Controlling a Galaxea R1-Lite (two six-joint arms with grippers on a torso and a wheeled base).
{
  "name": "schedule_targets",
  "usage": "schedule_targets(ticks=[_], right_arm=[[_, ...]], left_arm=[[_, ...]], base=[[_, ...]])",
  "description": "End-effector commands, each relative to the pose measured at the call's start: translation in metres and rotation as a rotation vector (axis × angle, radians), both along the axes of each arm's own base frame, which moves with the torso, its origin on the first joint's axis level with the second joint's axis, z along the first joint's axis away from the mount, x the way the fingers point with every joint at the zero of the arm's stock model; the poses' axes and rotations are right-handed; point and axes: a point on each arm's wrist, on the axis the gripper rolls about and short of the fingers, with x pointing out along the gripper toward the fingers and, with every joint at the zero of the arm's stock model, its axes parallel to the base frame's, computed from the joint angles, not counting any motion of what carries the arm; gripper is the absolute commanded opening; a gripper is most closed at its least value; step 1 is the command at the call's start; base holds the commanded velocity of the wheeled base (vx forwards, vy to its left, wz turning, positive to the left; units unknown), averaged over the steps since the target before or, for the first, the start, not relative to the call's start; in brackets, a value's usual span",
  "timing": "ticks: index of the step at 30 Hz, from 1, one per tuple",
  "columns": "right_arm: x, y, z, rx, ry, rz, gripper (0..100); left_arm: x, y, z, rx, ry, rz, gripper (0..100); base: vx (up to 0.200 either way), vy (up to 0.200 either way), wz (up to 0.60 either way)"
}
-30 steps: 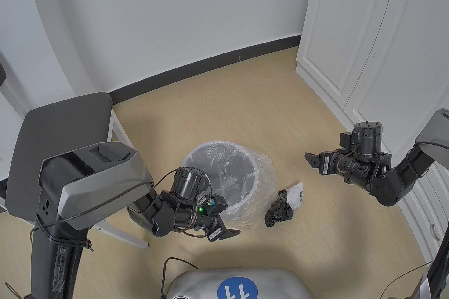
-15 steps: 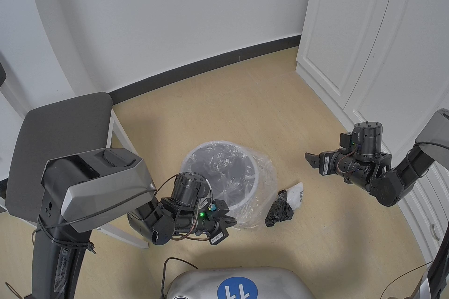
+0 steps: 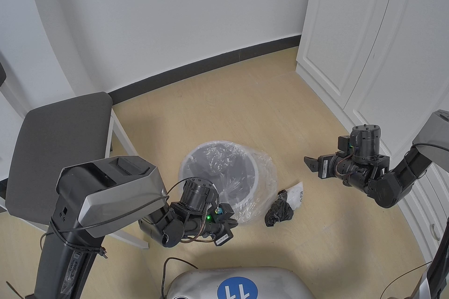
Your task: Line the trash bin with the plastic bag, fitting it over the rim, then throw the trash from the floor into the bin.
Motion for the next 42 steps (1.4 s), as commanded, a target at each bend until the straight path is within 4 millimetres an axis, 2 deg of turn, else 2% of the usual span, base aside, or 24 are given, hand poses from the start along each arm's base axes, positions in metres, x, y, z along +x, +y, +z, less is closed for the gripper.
schedule_targets(ticks=[1, 10, 21, 22, 29, 34, 38, 42], right_arm=[[0.002, 0.0, -0.006, -0.006, 0.016, -0.001, 100], [0.001, -0.001, -0.008, -0.028, 0.019, 0.005, 100], [0.001, -0.002, -0.009, -0.029, 0.022, 0.002, 100], [0.001, -0.002, -0.009, -0.029, 0.022, 0.002, 100], [0.0, -0.002, -0.01, -0.032, 0.028, 0.003, 100], [0.0, -0.002, -0.012, -0.04, 0.033, 0.008, 100], [0.001, -0.002, -0.015, -0.047, 0.041, 0.01, 100], [0.003, -0.001, -0.022, -0.051, 0.058, 0.01, 100]], left_arm=[[0.013, -0.007, -0.004, 0.017, -0.034, 0.072, 0], [0.017, -0.011, -0.002, 0.129, -0.004, 0.129, 0], [0.015, -0.011, -0.003, 0.126, -0.003, 0.122, 0], [0.014, -0.01, -0.003, 0.127, 0.0, 0.121, 100], [-0.011, -0.003, -0.002, 0.146, 0.044, 0.101, 100], [-0.017, -0.001, -0.004, 0.09, 0.006, 0.119, 100], [-0.032, -0.005, 0.008, -0.03, -0.006, 0.162, 100], [-0.054, -0.003, 0.023, -0.07, 0.027, 0.142, 100]], base=[[0.0, 0.0, 0.0], [0.0, 0.0, 0.0], [0.0, 0.0, 0.0], [0.0, 0.0, 0.0], [0.0, 0.0, 0.0], [0.0, 0.0, 0.0], [0.0, 0.0, 0.0], [0.0, 0.0, 0.0]])
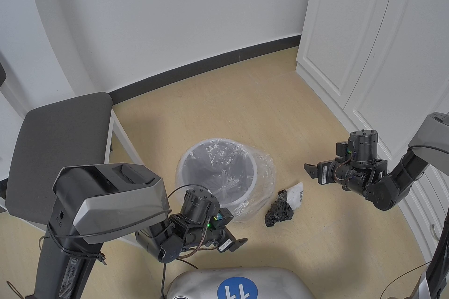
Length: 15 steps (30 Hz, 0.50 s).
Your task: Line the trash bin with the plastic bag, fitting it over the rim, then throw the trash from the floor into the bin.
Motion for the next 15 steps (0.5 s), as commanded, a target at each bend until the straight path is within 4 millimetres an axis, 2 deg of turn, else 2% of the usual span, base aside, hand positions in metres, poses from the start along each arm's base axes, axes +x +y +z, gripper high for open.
schedule_targets(ticks=[1, 6, 9, 12, 15], right_arm=[[0.003, 0.001, -0.011, -0.008, 0.026, 0.003, 100], [0.005, 0.003, -0.021, -0.013, 0.054, 0.013, 100], [0.004, 0.005, -0.024, -0.013, 0.062, 0.023, 100], [0.005, 0.021, -0.051, -0.031, 0.114, 0.059, 100], [0.014, 0.036, -0.064, -0.035, 0.081, 0.086, 100]], left_arm=[[-0.032, 0.004, 0.023, -0.039, 0.035, -0.04, 100], [-0.05, 0.013, 0.032, -0.037, 0.065, -0.067, 100], [-0.053, 0.015, 0.035, -0.044, 0.059, -0.067, 100], [-0.062, 0.025, 0.058, -0.14, -0.013, -0.037, 100], [-0.072, 0.035, 0.08, -0.221, -0.051, -0.008, 100]], base=[[0.0, 0.0, 0.0], [0.0, 0.0, 0.0], [0.0, 0.0, 0.0], [0.0, 0.0, 0.0], [0.0, 0.0, 0.0]])
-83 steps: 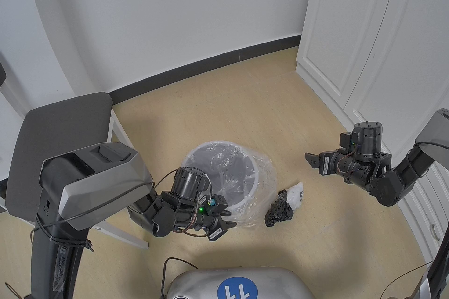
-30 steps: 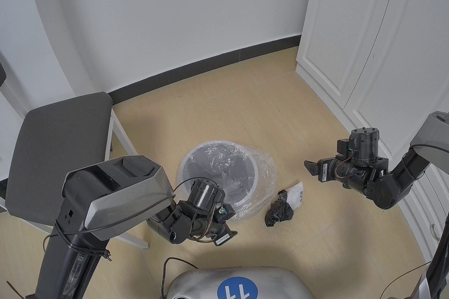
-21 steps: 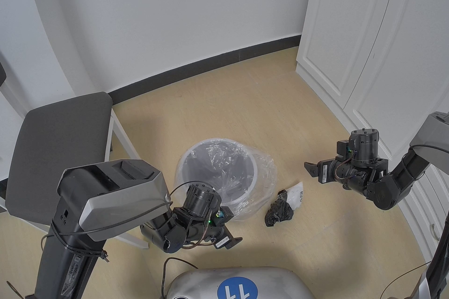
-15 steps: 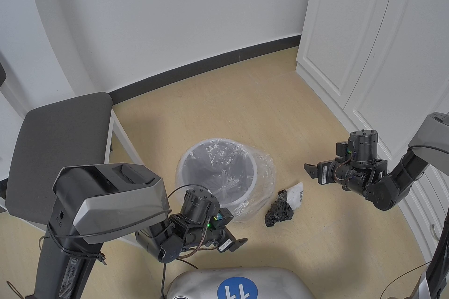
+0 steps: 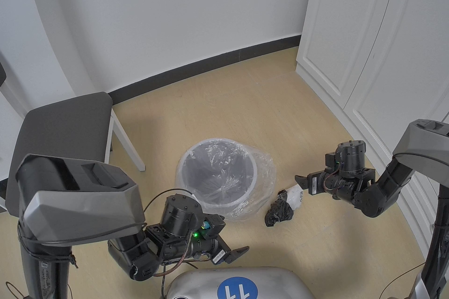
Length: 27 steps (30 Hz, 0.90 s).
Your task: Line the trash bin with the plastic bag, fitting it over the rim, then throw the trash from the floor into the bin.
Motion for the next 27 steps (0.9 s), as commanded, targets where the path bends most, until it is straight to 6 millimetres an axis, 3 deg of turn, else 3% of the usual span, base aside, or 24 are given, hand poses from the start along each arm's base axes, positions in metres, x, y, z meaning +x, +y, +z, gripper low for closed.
schedule_targets(ticks=[1, 5, 6, 8, 10, 16, 22, 27], right_arm=[[0.011, 0.024, -0.036, -0.025, 0.021, 0.049, 100], [0.025, 0.03, -0.032, -0.113, -0.035, 0.118, 100], [0.028, 0.031, -0.035, -0.187, -0.031, 0.161, 100], [0.029, 0.032, -0.037, -0.229, -0.025, 0.185, 100], [0.032, 0.031, -0.042, -0.311, 0.001, 0.26, 100], [0.033, 0.03, -0.056, -0.356, -0.003, 0.457, 100], [0.047, 0.042, -0.072, -0.37, -0.018, 0.505, 100], [0.062, 0.052, -0.087, -0.373, 0.005, 0.523, 100]], left_arm=[[-0.018, 0.018, 0.04, -0.107, -0.057, 0.039, 100], [-0.024, 0.035, 0.063, -0.179, -0.126, 0.083, 100], [-0.026, 0.047, 0.079, -0.236, -0.17, 0.121, 100], [-0.028, 0.052, 0.089, -0.274, -0.19, 0.137, 100], [-0.034, 0.066, 0.113, -0.364, -0.24, 0.188, 100], [-0.048, 0.08, 0.155, -0.524, -0.333, 0.249, 100], [-0.06, 0.09, 0.178, -0.628, -0.366, 0.304, 100], [-0.056, 0.103, 0.188, -0.658, -0.408, 0.363, 100]], base=[[0.0, 0.0, 0.0], [0.0, 0.0, 0.0], [0.0, 0.0, 0.0], [0.0, 0.0, 0.0], [0.0, 0.0, 0.0], [0.0, 0.0, 0.0], [0.0, 0.0, 0.0], [0.0, 0.0, 0.0]])
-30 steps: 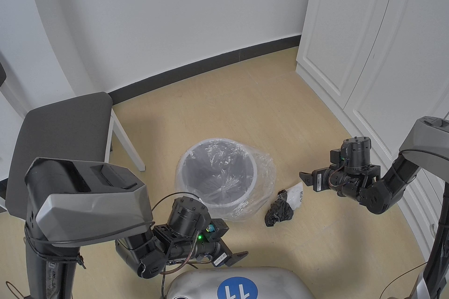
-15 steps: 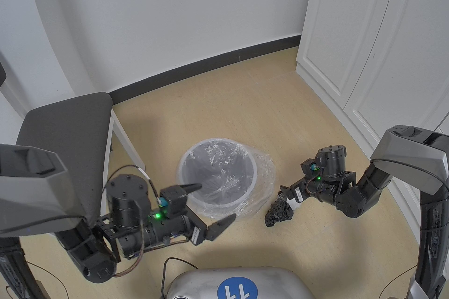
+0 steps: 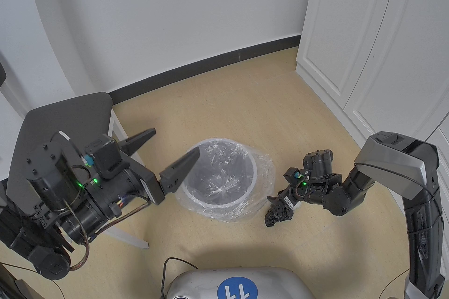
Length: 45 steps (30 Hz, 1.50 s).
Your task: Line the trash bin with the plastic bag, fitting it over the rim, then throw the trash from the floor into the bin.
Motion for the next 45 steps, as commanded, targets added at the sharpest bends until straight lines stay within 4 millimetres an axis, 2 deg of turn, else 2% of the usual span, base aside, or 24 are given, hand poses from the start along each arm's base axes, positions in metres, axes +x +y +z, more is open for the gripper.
schedule_targets(ticks=[1, 4, 15, 16, 27, 34, 37, 42, 45], right_arm=[[0.016, 0.012, -0.03, -0.019, 0.036, 0.022, 100], [0.024, 0.017, -0.039, -0.003, 0.031, 0.046, 100], [0.037, 0.022, -0.037, -0.001, 0.029, 0.111, 100], [0.038, 0.021, -0.036, -0.01, 0.029, 0.115, 0], [0.057, 0.016, -0.035, 0.003, 0.003, 0.131, 0], [0.082, 0.004, -0.037, 0.007, -0.011, 0.096, 0], [0.09, 0.003, -0.044, 0.016, -0.003, 0.103, 0], [0.091, 0.004, -0.06, 0.04, 0.017, 0.147, 0], [0.094, 0.006, -0.061, 0.054, 0.011, 0.163, 0]], left_arm=[[-0.004, 0.019, 0.023, -0.061, -0.076, 0.065, 100], [-0.006, 0.024, 0.025, -0.066, -0.087, 0.074, 100], [-0.008, 0.025, 0.026, -0.063, -0.091, 0.078, 100], [-0.008, 0.025, 0.026, -0.062, -0.093, 0.078, 100], [-0.004, 0.029, 0.025, -0.061, -0.087, 0.097, 100], [-0.003, 0.028, 0.023, -0.055, -0.081, 0.096, 100], [-0.001, 0.027, 0.021, -0.052, -0.072, 0.096, 100], [0.003, 0.025, 0.017, -0.043, -0.058, 0.096, 100], [0.004, 0.024, 0.016, -0.041, -0.054, 0.096, 100]], base=[[0.0, 0.0, 0.0], [0.0, 0.0, 0.0], [0.0, 0.0, 0.0], [0.0, 0.0, 0.0], [0.0, 0.0, 0.0], [0.0, 0.0, 0.0], [0.0, 0.0, 0.0], [0.0, 0.0, 0.0], [0.0, 0.0, 0.0]])
